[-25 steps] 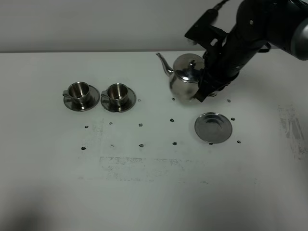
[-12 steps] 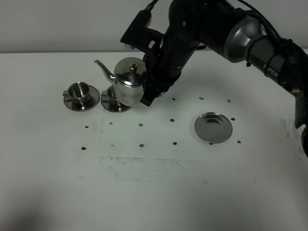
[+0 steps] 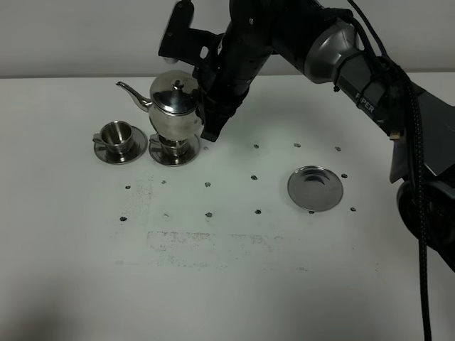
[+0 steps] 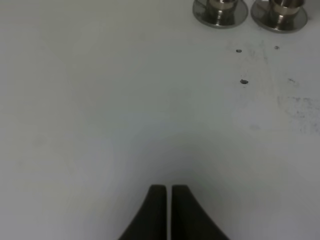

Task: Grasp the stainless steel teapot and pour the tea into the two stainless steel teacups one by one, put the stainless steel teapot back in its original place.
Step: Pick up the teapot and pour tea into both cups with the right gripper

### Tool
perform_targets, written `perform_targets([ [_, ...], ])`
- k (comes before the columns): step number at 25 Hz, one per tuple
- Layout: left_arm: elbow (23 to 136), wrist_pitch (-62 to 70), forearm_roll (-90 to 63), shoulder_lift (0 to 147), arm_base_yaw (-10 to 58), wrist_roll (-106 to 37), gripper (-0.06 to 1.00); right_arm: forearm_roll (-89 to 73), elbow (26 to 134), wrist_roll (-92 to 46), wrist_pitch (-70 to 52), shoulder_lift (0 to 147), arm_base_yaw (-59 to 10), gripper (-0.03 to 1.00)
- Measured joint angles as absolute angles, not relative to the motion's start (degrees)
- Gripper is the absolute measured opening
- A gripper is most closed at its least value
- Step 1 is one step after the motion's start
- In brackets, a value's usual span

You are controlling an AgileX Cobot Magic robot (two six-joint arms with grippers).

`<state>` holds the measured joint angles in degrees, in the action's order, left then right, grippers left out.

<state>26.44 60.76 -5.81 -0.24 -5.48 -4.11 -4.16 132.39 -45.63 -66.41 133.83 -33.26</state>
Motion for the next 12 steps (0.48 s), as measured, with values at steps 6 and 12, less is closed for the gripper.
perform_targets([
  [6,26.44,60.76,-5.81,-0.24,-5.48,-4.11,0.06,-3.73,133.83,-49.62,-66.33,134.91,-33.26,0.18],
  [12,26.44,60.76,-5.81,-0.24,-5.48,-4.11,0.06,-3.43,133.88,-52.4,-64.6,134.91,-33.26,0.18],
])
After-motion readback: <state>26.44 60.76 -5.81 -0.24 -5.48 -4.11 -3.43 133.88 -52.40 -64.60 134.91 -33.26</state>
